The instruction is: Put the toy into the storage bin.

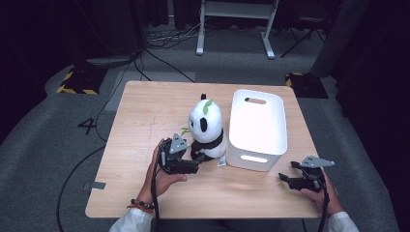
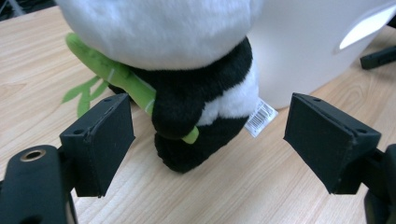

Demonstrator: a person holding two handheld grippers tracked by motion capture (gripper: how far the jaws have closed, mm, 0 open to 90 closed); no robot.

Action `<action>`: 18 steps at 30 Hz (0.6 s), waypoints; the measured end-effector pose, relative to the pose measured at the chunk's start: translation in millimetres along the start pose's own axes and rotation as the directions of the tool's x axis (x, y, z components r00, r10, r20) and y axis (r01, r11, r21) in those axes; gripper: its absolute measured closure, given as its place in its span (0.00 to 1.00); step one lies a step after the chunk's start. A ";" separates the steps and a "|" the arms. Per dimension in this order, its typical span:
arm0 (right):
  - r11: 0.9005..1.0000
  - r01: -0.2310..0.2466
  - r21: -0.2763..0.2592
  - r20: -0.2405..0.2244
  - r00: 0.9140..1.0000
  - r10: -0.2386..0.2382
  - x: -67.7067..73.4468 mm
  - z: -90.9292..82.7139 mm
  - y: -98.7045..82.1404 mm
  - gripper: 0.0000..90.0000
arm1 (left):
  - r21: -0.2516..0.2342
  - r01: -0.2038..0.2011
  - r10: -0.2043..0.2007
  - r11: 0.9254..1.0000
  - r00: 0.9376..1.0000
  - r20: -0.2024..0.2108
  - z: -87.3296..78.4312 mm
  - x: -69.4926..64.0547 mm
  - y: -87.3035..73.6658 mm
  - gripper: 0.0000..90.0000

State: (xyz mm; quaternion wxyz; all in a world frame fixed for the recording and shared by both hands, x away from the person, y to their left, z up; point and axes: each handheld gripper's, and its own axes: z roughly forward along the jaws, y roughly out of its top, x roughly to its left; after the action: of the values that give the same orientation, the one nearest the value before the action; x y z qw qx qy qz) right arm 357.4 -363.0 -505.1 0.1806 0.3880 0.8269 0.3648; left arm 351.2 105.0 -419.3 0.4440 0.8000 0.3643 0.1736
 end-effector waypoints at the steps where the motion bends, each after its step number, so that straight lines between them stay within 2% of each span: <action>1: 1.000 0.000 0.000 0.000 1.000 0.000 0.0 0.0 0.0 0.25 | -0.006 0.002 -0.002 1.000 1.000 -0.004 -0.7 -0.5 1.3 0.18; 5: 1.000 0.000 0.000 0.000 1.000 0.000 0.1 0.0 0.0 0.25 | -0.028 -0.009 0.008 1.000 0.999 -0.032 -4.6 -3.1 8.7 0.18; 18: 1.000 0.000 0.000 0.001 1.000 0.000 0.0 0.0 0.0 0.24 | -0.081 -0.031 0.026 0.996 0.998 -0.061 -13.2 -10.9 32.6 0.18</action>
State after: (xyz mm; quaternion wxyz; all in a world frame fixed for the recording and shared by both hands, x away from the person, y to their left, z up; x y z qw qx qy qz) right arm 357.4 -362.9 -505.1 0.1810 0.3881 0.8268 0.3647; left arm 349.9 93.7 -384.2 0.4626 0.7807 0.3586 0.2187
